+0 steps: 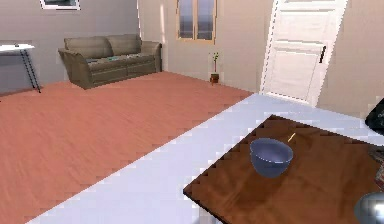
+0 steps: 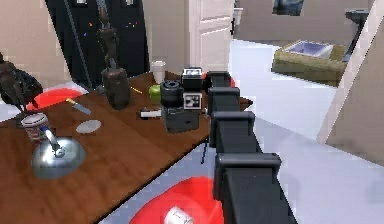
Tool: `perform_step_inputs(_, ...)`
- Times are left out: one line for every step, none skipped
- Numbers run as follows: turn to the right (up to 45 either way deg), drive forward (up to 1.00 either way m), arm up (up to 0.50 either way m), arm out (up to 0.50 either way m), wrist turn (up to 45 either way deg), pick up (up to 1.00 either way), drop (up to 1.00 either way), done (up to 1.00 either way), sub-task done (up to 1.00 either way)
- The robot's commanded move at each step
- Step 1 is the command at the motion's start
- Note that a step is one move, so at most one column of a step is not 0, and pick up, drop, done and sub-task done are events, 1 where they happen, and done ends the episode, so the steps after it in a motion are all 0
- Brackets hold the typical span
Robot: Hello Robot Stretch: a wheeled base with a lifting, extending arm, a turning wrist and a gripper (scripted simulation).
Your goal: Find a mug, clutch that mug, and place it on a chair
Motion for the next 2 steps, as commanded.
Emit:
perform_step_inputs(0.0,0.00,0.00,-0.10,0.0,0.00,0.00,0.00,0.00)
perform_step_inputs(0.0,0.00,0.00,0.00,0.0,0.00,0.00,1.00,0.00)
